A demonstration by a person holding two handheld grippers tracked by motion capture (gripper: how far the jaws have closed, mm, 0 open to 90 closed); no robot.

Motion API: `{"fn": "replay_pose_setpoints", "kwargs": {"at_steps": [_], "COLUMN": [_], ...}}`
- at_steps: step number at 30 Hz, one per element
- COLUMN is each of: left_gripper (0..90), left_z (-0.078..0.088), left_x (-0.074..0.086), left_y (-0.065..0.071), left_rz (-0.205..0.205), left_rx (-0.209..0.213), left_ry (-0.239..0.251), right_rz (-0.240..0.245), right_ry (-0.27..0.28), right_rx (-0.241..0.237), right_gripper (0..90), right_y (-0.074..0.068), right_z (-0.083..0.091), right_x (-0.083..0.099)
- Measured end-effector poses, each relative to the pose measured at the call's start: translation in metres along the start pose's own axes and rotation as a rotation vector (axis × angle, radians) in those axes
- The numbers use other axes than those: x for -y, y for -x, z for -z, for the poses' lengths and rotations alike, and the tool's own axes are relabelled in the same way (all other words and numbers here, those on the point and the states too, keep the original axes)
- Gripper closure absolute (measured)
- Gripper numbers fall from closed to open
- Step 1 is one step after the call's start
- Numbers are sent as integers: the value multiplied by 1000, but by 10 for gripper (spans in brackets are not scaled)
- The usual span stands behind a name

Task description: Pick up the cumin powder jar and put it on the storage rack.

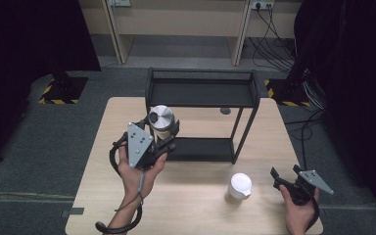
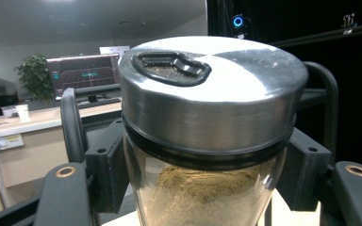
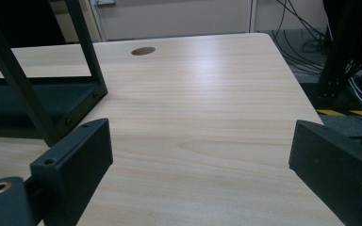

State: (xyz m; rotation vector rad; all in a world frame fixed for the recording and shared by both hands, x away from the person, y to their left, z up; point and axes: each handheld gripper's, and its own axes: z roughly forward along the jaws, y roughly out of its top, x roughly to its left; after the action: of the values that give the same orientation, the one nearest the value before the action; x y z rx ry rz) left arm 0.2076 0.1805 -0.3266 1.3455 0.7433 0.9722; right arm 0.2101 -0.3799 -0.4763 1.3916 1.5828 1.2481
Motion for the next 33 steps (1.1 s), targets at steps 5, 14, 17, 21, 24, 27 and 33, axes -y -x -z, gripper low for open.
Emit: {"fn": "replay_pose_setpoints", "kwargs": {"at_steps": [5,14,17,21,24,27,33], "left_gripper": [309,308,308,308,308,308,308], "left_z": [-4,-18,-20,-24,-29,-36,-49], "left_x": [-8,-23,-24,-31,-36,-41,-46], "left_y": [-1,-6,-6,-7,-8,-8,-9], "left_rz": [0,10,16,8,-3,-17,-31], "left_rx": [-2,0,-2,-7,-19,-30,-50], "left_ry": [13,23,26,35,32,23,10], "right_rz": [2,-2,-3,-2,-2,-2,-2], "right_ry": [-1,-1,-1,-4,-3,-3,-5], "right_rx": [-1,-3,-3,-4,-4,-4,-6], "right_gripper": [68,68,69,68,68,69,68], "right_y": [0,0,0,0,0,0,1], "right_z": [0,0,0,-1,0,0,-1], "right_x": [0,0,0,-1,-1,-1,-1]}}
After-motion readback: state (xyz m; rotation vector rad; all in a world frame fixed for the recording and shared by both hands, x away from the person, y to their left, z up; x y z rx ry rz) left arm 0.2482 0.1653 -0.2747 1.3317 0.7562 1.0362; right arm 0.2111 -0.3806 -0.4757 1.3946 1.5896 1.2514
